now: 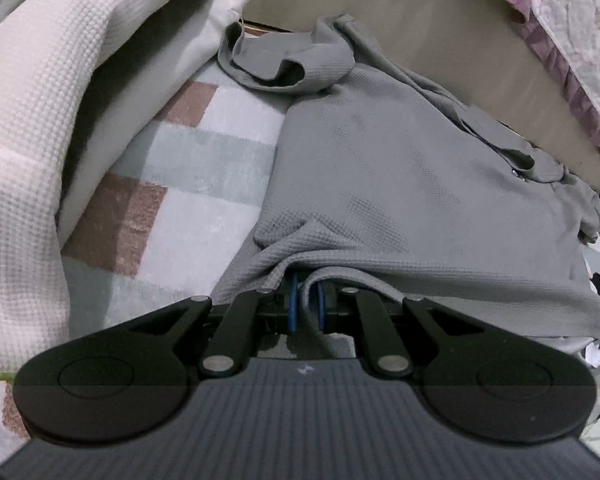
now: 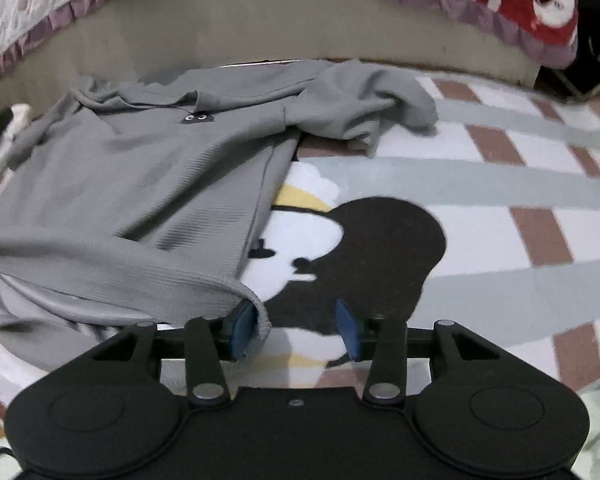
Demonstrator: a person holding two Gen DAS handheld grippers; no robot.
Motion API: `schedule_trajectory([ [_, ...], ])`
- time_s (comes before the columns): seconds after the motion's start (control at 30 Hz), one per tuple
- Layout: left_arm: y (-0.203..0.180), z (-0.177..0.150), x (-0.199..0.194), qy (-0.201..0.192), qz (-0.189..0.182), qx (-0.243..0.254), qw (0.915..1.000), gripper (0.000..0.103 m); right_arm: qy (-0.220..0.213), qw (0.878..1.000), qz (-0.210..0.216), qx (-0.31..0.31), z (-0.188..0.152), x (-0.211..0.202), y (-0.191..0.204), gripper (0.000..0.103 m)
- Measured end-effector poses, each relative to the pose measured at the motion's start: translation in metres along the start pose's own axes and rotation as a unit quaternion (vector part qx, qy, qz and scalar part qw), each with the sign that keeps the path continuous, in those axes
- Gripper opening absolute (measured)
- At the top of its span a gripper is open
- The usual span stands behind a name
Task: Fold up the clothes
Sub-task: 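Pinch the grey shirt hem with the right gripper while the left gripper pinches another hem point, then lift the shirt hem with both grippers and fold it toward the collar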
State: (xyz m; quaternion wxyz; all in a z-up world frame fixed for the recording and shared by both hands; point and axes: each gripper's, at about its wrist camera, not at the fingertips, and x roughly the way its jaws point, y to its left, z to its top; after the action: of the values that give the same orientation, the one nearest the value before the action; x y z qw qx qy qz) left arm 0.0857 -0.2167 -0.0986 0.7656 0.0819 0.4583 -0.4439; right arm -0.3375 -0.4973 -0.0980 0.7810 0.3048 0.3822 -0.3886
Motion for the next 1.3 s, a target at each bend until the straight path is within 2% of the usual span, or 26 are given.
schedule_trajectory([
  [0.1,0.000,0.000,0.001,0.003,0.000,0.000,1.0000,0.010,0.016,0.995,0.063,0.075,-0.002,-0.007,-0.011,0.049],
  [0.2,0.000,0.001,0.001,0.006,0.001,0.001,1.0000,0.010,0.016,0.991,0.088,0.095,-0.009,-0.016,-0.009,0.049],
  [0.37,0.001,0.001,0.001,0.007,0.002,0.003,1.0000,0.010,0.003,0.997,0.056,0.046,-0.022,-0.038,0.014,0.049],
  [0.47,-0.001,0.002,0.001,0.007,0.005,0.008,0.9999,0.010,-0.015,0.999,0.035,-0.020,-0.030,-0.046,0.035,0.049],
  [0.5,-0.002,0.002,0.001,0.007,0.007,0.011,0.9999,0.010,-0.021,0.998,0.029,-0.043,-0.032,-0.047,0.042,0.048],
  [0.57,-0.003,0.002,0.001,0.007,0.008,0.015,0.9998,0.010,-0.030,0.995,0.007,-0.092,-0.037,-0.045,0.056,0.040],
  [0.73,-0.003,0.003,0.002,0.008,0.008,0.014,0.9998,0.010,-0.022,0.982,-0.067,-0.175,-0.045,-0.019,0.074,0.035],
  [0.87,-0.003,0.003,0.002,0.008,0.008,0.013,0.9999,0.010,-0.008,0.981,-0.079,-0.177,-0.045,-0.004,0.072,0.034],
  [0.9,-0.004,0.003,0.003,0.008,0.009,0.013,0.9998,0.010,-0.007,0.981,-0.084,-0.177,-0.044,-0.001,0.071,0.032],
  [0.97,-0.004,0.003,0.003,0.008,0.010,0.015,0.9998,0.010,-0.004,0.979,-0.089,-0.181,-0.045,0.003,0.069,0.016],
  [1.03,-0.004,0.003,0.001,0.008,0.011,0.017,0.9998,0.010,-0.010,0.982,-0.082,-0.171,-0.045,0.000,0.064,0.008],
  [1.07,-0.004,0.002,-0.001,0.009,0.013,0.019,0.9997,0.010,-0.016,0.984,-0.074,-0.160,-0.044,-0.007,0.061,0.008],
  [1.2,0.002,0.002,-0.032,-0.002,0.003,0.007,1.0000,0.005,-0.041,0.997,0.022,-0.069,-0.034,-0.058,0.034,0.008],
  [1.3,0.012,0.001,-0.072,-0.046,-0.016,-0.025,0.9985,0.005,-0.062,0.995,0.077,-0.020,-0.032,-0.099,0.016,0.007],
])
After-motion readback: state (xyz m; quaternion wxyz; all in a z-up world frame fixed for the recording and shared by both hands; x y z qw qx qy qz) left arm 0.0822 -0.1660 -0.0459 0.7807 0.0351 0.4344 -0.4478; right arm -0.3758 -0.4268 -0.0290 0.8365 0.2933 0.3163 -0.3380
